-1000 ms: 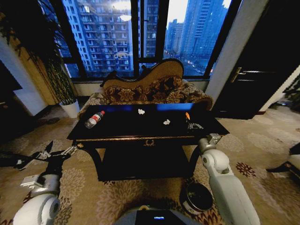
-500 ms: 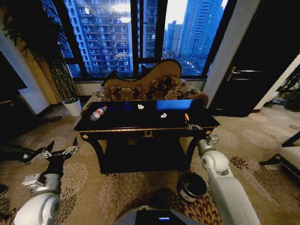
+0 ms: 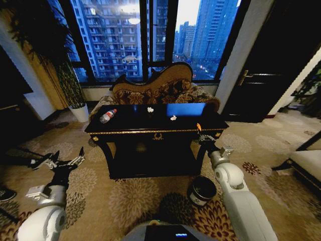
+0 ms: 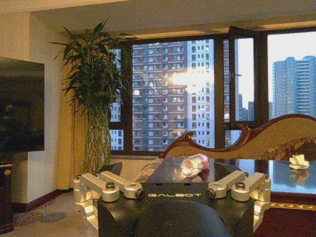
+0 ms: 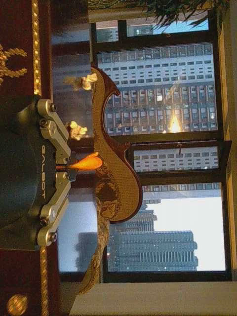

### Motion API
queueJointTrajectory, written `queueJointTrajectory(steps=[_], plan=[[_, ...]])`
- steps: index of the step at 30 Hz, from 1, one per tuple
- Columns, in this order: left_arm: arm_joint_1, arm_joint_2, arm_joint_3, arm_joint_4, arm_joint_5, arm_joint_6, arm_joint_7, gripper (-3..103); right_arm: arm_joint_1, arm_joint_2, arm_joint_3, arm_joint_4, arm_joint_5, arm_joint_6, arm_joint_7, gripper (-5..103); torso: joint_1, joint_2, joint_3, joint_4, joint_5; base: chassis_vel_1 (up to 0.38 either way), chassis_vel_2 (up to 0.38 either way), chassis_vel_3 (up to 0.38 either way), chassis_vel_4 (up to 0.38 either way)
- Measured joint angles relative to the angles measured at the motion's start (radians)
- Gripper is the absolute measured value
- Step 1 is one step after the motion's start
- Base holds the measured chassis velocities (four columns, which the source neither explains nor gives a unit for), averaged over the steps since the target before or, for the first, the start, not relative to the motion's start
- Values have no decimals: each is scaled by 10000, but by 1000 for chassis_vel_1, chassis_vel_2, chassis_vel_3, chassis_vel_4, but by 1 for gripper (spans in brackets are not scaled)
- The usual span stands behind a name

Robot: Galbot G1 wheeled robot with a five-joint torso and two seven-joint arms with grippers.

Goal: Move to the front of the table and place the trash on the table into the trash bin.

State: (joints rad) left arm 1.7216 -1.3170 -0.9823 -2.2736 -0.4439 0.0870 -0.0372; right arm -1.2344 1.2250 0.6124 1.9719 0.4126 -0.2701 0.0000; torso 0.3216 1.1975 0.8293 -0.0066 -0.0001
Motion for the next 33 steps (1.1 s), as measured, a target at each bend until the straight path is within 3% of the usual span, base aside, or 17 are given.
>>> queueJointTrajectory(steps=[16, 22, 25, 30, 33], plan=[[-43, -92, 89, 10, 18, 14, -1, 100, -215, 475, -201, -1971, -779, 377, 0, 3, -4, 2, -1, 1, 0, 95, -101, -97, 100], [-71, -118, 76, 1, -7, 9, -1, 100, 244, 560, -232, -3732, -967, 389, 0, 3, 6, -4, 3, 0, 0, 0, 0, 0, 0], [-52, -124, -31, -12, -110, -21, -1, 100, 1095, 516, -272, -5944, -1346, 608, 0, 3, 0, -2, 0, -1, 3, 0, 0, 0, 0], [-21, -116, -137, -51, -203, -30, -1, 100, 1833, 415, -296, -7295, -1786, 804, 0, 3, -1, 0, 0, -1, 1, 0, 0, 0, 0], [17, -67, -288, -80, -321, -42, -2, 100, 2919, 330, -349, -9274, -2667, 1104, -1, 3, 1, -1, 1, 2, 2, 0, 0, 0, 0]])
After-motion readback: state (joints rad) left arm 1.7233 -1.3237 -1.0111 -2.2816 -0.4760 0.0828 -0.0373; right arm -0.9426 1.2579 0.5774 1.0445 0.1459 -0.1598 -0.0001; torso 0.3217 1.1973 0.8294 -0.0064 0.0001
